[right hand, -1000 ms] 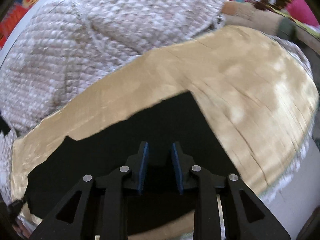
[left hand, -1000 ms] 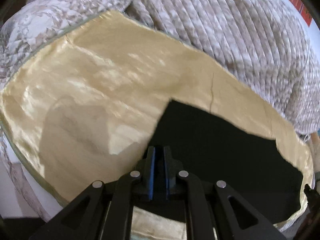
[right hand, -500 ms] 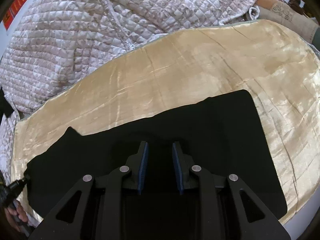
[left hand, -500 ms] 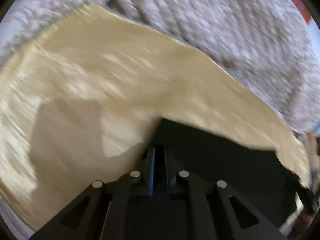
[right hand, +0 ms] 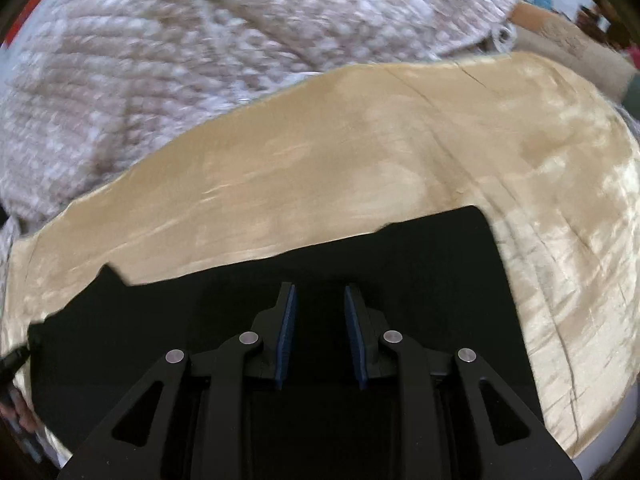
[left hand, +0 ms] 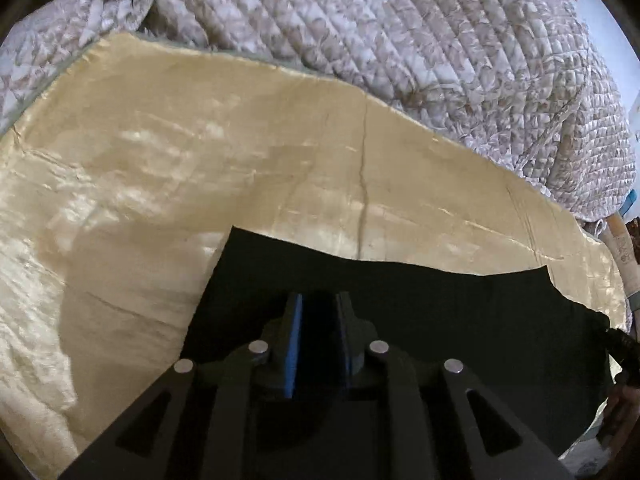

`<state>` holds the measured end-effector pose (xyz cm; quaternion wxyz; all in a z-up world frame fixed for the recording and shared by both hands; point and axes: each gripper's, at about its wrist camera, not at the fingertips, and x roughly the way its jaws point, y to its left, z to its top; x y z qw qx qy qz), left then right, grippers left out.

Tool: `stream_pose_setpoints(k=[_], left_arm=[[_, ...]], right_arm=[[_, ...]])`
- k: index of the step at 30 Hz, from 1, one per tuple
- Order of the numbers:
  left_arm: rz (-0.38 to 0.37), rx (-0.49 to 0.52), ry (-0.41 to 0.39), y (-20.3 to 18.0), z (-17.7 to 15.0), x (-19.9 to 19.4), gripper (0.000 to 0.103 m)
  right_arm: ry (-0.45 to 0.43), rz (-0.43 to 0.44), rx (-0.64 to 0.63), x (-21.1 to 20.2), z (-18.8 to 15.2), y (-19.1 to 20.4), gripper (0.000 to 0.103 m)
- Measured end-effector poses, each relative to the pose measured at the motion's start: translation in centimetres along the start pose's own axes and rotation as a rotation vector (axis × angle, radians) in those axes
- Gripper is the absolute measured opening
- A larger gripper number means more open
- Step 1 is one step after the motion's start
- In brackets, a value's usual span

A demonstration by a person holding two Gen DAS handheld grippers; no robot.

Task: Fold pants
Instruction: 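Open both tools and release the folded pants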

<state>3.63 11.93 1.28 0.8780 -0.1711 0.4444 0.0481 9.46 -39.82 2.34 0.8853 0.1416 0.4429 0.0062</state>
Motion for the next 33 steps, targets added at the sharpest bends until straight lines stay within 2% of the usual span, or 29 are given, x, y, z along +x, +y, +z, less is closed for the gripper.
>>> stream_pose_setpoints(k=[2, 4, 6, 9, 12, 15, 18, 24, 28, 29, 30, 33], left_arm=[[0.029, 0.007, -0.034, 0.0, 0.0, -0.9, 0.020], [0.025, 0.009, -0.056, -0.1, 0.0, -1.4, 0.020], [0.007, 0.015, -0.062, -0.4, 0.0, -1.4, 0.022], [0.004, 0.062, -0.055, -1.5, -0.2, -0.9, 0.024], [0.018, 0.075, -0.033, -2.0, -0.4, 0.0, 0.024], [0.014, 0.084, -0.044, -2.4, -0.9, -0.6, 0.024], [-0.005, 0.131, -0.074, -3.6, -1.8, -2.0, 0.028], [-0.040, 0.199, -0.085, -5.8, -5.0, -3.8, 0.031], [-0.050, 0.195, -0.062, -5.8, -7.8, -4.6, 0.034], [-0.052, 0.187, -0.052, -5.7, -8.5, -4.7, 0.035], [-0.053, 0.185, -0.052, -5.6, -9.3, -4.9, 0.036], [-0.032, 0.207, -0.077, -5.6, -10.9, -6.0, 0.039]], right_arm=[[-0.003, 0.051, 0.068, -0.3, 0.3, -1.2, 0.025], [-0.072, -0.042, 0.039, -1.8, 0.5, -0.9, 0.025], [-0.138, -0.047, 0.018, -3.3, 0.9, -0.7, 0.029], [-0.102, -0.063, -0.004, -2.3, 1.1, -0.7, 0.029], [-0.057, -0.126, -0.043, -0.6, 1.1, -0.7, 0.029], [-0.086, -0.179, -0.028, -1.3, 1.2, -1.4, 0.029], [-0.111, -0.104, -0.038, -2.8, 0.6, -0.4, 0.029], [-0.078, -0.002, -0.169, -4.1, -4.4, 4.7, 0.029], [-0.045, 0.043, -0.254, -4.6, -8.8, 7.9, 0.029], [-0.039, 0.051, -0.272, -4.8, -10.0, 8.4, 0.033], [-0.037, 0.052, -0.291, -5.0, -11.0, 8.7, 0.043], [-0.050, 0.040, -0.338, -5.3, -13.6, 9.6, 0.054]])
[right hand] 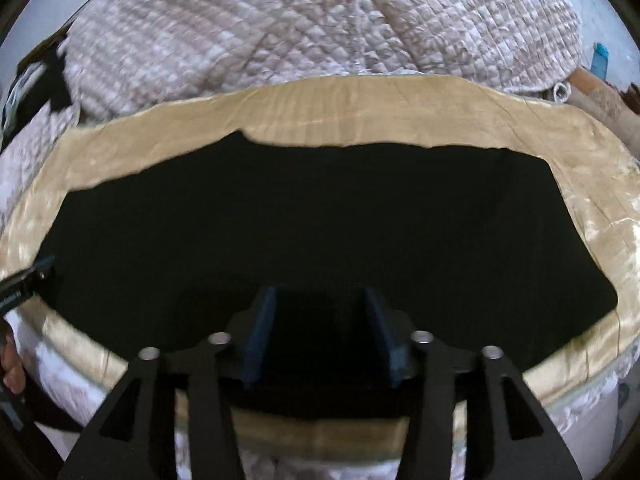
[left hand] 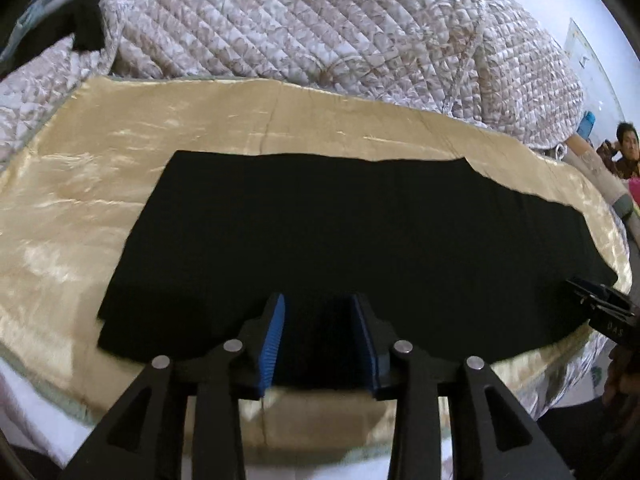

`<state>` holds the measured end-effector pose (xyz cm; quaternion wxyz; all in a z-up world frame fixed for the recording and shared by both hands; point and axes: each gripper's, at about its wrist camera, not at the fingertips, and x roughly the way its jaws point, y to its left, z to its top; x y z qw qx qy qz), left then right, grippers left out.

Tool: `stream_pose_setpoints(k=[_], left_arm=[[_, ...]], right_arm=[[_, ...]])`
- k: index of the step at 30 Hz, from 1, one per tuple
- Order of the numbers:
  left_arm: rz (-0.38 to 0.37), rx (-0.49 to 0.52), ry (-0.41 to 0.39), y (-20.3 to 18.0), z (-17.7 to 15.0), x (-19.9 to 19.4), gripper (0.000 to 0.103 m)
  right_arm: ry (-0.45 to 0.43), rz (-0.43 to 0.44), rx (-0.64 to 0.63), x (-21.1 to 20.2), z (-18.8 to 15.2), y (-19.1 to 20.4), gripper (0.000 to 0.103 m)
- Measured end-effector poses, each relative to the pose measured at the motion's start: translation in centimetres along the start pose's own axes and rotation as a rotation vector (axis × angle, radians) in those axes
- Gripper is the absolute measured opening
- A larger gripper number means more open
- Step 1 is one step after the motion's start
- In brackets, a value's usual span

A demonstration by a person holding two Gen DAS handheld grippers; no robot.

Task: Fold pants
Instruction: 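Open both tools and release the folded pants, then move both open tools over the folded black pants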

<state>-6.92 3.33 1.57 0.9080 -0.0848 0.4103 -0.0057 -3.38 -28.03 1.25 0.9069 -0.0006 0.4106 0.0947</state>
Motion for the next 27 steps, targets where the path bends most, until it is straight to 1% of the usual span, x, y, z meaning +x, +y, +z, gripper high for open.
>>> stream_pose_setpoints(k=[3, 5, 7, 10, 12, 15, 17, 18, 20, 22, 25, 27], left_arm=[[0.021, 0.006, -0.025, -0.1, -0.5, -1.0, 0.040], [0.039, -0.009, -0.041, 0.1, -0.4, -1.3, 0.040], [0.071, -0.021, -0.038, 0.5, -0.4, -1.2, 0.040], [0.086, -0.020, -0.029, 0.7, -0.5, -0.9, 0.040], [0.094, -0.016, -0.039, 0.6, -0.3, -1.0, 0.040], [0.137, -0.034, -0.043, 1.2, -0.1, -0.8, 0.040], [0.161, -0.057, -0.034, 1.9, 0.0, -0.4, 0.040], [0.163, -0.061, -0.029, 2.2, 0.0, -0.2, 0.040], [0.165, -0.059, -0.032, 2.3, 0.0, -0.2, 0.040], [0.162, -0.059, -0.035, 2.3, -0.1, -0.4, 0.041], [0.169, -0.074, -0.050, 2.5, 0.0, -0.8, 0.041], [0.170, -0.083, -0.061, 2.6, 0.0, -1.1, 0.042]], right_arm=[[-0.010, -0.041, -0.071, -0.5, -1.1, 1.5, 0.054], [-0.039, -0.013, -0.072, -1.2, -1.2, 1.9, 0.054], [-0.052, -0.010, -0.083, -1.5, -1.4, 2.2, 0.054], [-0.037, -0.022, -0.121, -0.8, -1.5, 2.9, 0.054], [-0.025, -0.034, -0.126, -0.4, -1.6, 2.8, 0.054], [-0.060, -0.070, -0.104, -1.0, -1.4, 2.2, 0.054], [-0.080, -0.133, -0.057, -1.3, -0.9, 0.9, 0.054], [-0.077, -0.153, -0.029, -1.3, -0.8, 0.2, 0.054], [-0.035, -0.176, 0.032, -0.7, -0.7, -1.2, 0.054], [-0.041, -0.156, 0.062, -0.8, -0.6, -1.6, 0.054], [-0.076, -0.146, 0.039, -1.5, -0.3, -0.8, 0.054], [-0.094, -0.105, 0.035, -1.8, -0.1, -0.3, 0.054]])
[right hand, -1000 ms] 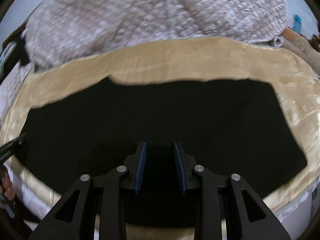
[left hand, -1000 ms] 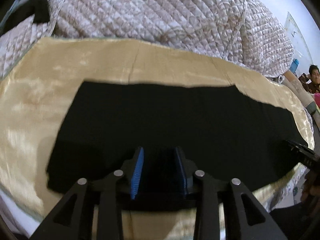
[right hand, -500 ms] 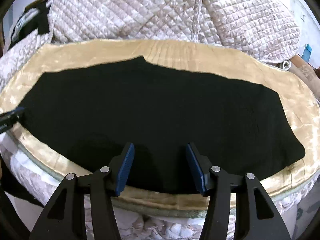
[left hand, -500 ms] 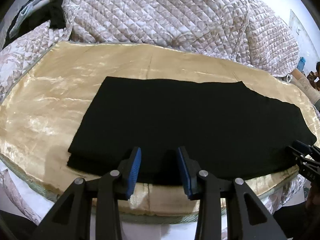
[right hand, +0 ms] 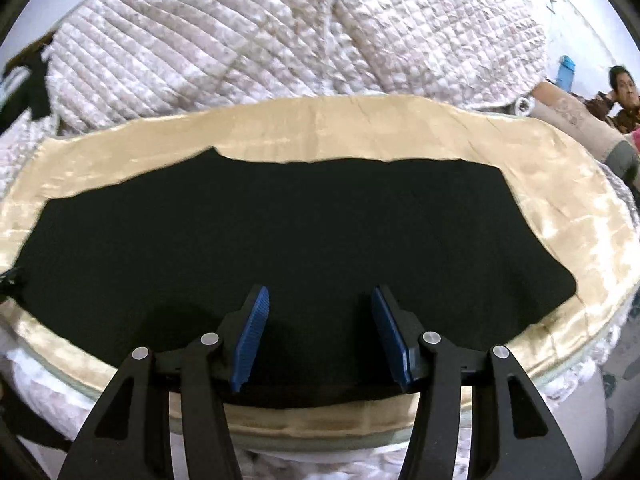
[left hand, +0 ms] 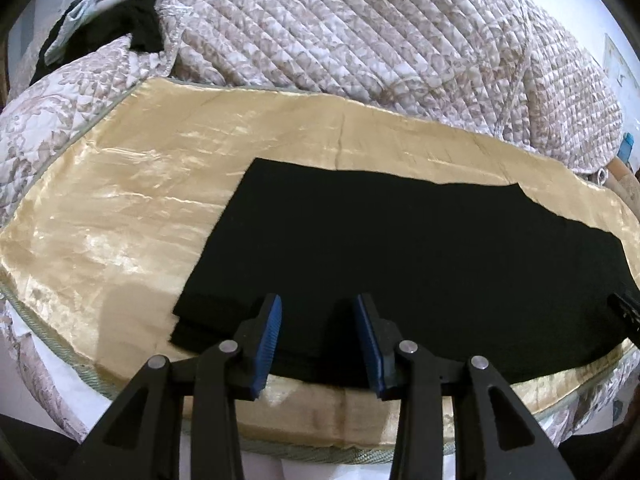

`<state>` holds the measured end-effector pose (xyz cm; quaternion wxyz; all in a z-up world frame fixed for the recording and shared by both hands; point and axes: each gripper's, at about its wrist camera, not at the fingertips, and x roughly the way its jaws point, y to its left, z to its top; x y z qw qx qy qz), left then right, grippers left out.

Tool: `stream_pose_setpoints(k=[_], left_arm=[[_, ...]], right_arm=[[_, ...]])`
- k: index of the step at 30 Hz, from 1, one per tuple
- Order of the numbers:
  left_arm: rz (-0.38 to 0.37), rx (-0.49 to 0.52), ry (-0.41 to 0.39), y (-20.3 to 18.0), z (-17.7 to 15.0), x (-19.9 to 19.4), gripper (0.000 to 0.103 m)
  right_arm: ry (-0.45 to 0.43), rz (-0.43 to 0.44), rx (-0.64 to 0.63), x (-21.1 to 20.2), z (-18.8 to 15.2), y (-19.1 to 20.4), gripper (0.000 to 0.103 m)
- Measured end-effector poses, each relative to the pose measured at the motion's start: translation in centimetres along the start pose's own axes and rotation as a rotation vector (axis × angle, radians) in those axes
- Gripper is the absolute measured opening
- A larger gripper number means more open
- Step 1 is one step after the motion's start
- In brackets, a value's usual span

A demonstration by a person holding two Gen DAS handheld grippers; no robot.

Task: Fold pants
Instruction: 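Move both open tools over the folded black pants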

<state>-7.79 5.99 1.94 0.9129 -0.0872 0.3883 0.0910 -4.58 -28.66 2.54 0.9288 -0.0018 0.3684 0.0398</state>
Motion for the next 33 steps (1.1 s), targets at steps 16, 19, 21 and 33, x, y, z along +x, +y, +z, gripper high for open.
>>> stream_pose_setpoints(k=[16, 19, 21, 33], left_arm=[[-0.102, 0.029, 0.014, -0.5, -2.1, -1.2, 0.045], [-0.084, -0.036, 0.004, 1.4, -2.6, -1.6, 0.047], [-0.092, -0.097, 0.019, 2.8, -3.0, -1.5, 0.048], [-0.246, -0.310, 0.021, 5.9, -3.2, -0.7, 0.060]], right_arm=[[0.020, 0.140, -0.238, -0.1, -1.9, 6.4, 0.054], [0.010, 0.125, -0.202, -0.4, -1.7, 5.6, 0.054], [0.009, 0.125, -0.185, -0.5, -1.5, 5.3, 0.054], [-0.006, 0.141, -0.196, -0.8, -1.0, 5.8, 0.054]])
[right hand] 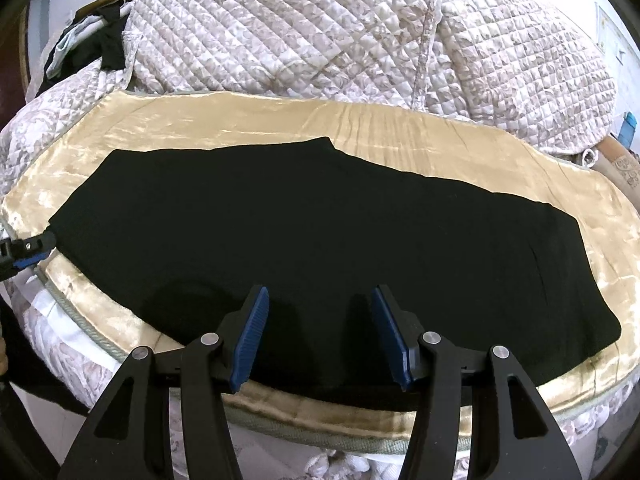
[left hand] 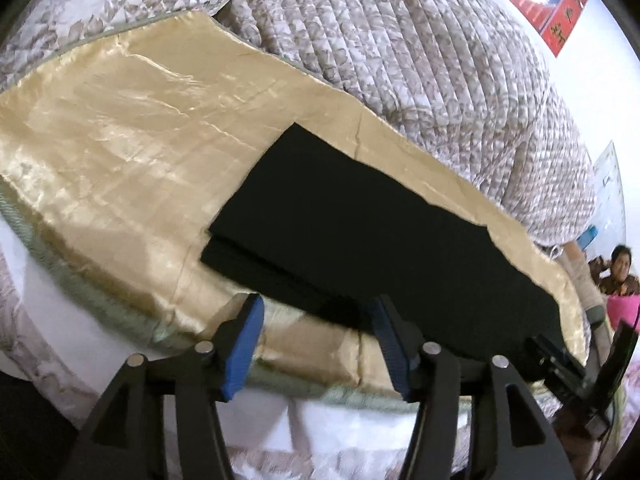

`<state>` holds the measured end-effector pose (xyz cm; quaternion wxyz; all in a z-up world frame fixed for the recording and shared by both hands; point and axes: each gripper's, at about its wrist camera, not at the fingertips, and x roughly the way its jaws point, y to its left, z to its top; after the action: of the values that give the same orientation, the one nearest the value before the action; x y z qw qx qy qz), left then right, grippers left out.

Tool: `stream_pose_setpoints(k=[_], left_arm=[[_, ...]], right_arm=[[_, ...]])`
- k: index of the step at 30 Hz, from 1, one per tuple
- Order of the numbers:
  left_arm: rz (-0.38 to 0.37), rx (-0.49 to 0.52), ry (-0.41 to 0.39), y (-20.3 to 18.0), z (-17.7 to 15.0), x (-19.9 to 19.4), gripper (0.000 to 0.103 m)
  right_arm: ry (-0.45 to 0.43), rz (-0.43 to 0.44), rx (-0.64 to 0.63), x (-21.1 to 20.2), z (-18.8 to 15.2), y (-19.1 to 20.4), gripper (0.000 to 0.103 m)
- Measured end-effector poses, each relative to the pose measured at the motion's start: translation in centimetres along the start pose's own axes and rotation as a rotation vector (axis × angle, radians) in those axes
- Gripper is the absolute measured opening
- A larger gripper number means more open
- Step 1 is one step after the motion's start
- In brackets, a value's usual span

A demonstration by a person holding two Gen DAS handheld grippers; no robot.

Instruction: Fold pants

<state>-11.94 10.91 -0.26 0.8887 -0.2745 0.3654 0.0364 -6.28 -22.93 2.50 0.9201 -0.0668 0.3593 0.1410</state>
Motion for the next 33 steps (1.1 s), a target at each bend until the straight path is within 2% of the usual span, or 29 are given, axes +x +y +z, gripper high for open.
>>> stream_pose_setpoints(k=[6, 11, 14, 16, 18, 25, 29, 33], left_arm=[[-0.008, -0.049, -0.027, 0.1, 1.3, 1.0, 0.060], [0.024, -0.003, -0.045, -0.9, 2.0, 1.7, 0.058], [0.054, 0.032, -0.041, -1.6, 2.4, 2.3, 0.037], [0.063, 0.047, -0.026, -2.1, 2.7, 2.7, 0.017], [0.062, 0.067, -0.023, -2.7, 3.0, 2.6, 0.013], [-0.047, 0.195, -0.053, -8.2, 4.9, 1.3, 0.007], [-0.151, 0.308, -0.053, -13.7, 5.3, 1.3, 0.007], [-0.264, 0.424, -0.007, -19.7, 3.9, 2.4, 0.006]], right_arm=[[-0.004, -0.007, 0.015, 0.0, 0.0, -0.2, 0.054], [-0.009, -0.010, 0.029, -0.2, 0.2, -0.6, 0.054], [-0.009, -0.007, 0.039, -0.2, 0.3, -0.7, 0.054], [-0.007, -0.006, 0.047, -0.2, 0.4, -0.8, 0.054], [-0.006, -0.008, 0.055, -0.3, 0.4, -1.0, 0.054], [-0.012, -0.019, 0.126, -0.7, 0.4, -2.7, 0.054], [-0.023, -0.043, 0.183, -1.2, 0.4, -4.2, 0.054], [-0.030, -0.067, 0.260, -1.8, 0.2, -6.2, 0.054]])
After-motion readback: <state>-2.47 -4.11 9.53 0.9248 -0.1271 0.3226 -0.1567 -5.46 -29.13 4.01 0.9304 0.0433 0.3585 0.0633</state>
